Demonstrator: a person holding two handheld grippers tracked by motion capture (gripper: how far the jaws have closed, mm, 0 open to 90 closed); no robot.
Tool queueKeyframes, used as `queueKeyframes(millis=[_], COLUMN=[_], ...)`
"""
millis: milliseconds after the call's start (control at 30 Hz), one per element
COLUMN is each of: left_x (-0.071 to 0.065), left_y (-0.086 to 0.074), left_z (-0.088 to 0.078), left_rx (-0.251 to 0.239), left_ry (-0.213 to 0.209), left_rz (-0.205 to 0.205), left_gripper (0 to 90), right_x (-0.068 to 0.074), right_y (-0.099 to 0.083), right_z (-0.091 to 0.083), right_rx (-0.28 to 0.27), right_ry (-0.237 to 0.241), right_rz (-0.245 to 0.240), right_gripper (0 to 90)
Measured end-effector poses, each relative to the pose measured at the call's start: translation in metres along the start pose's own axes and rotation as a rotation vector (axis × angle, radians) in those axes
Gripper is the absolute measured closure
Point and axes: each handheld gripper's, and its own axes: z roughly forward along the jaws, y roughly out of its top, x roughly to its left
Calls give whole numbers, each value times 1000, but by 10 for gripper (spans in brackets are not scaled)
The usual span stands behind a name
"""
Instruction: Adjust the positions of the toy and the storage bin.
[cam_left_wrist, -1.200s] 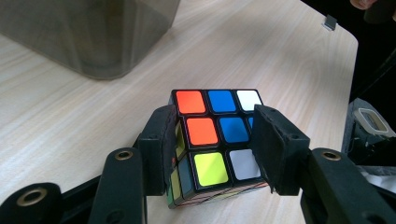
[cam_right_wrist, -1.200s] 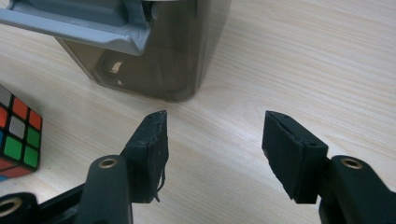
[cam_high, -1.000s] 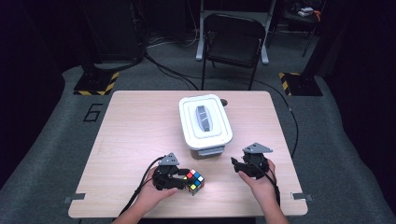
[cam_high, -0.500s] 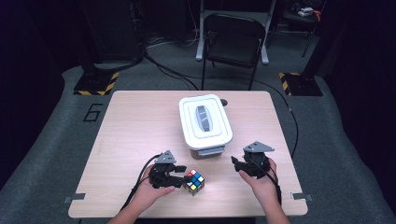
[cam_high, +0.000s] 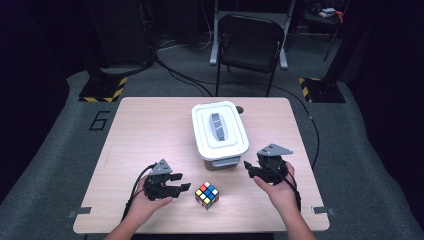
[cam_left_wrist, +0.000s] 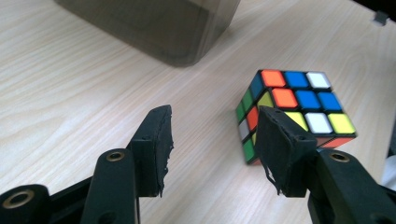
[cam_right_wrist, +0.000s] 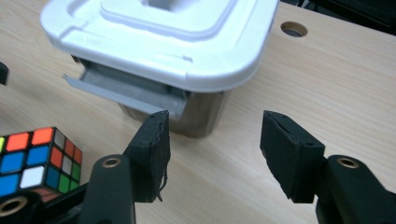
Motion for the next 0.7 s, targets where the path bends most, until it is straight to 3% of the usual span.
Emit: queueKeyframes(millis=[233, 367, 467, 533, 700], left_x=[5, 12, 19, 22, 29], left_y=[-8, -10, -12, -13, -16], left_z=[0, -2, -5, -7, -8], left_rx=[24, 11, 4, 2, 11], left_ry=[36, 61, 75, 96, 104], left_rz=[6, -10, -44, -60, -83], left_gripper=[470, 460, 451, 449, 453], right_x=[3, 4, 6, 8, 11], right_y=[20, 32, 40, 46, 58], right_z=[-1, -2, 1, 3, 12], right_rx=[-25, -42, -50, -44, -40], right_ry=[42, 101, 93, 97, 86], right_rz=[4, 38, 5, 9, -7], right_gripper=[432, 426, 426, 426, 438])
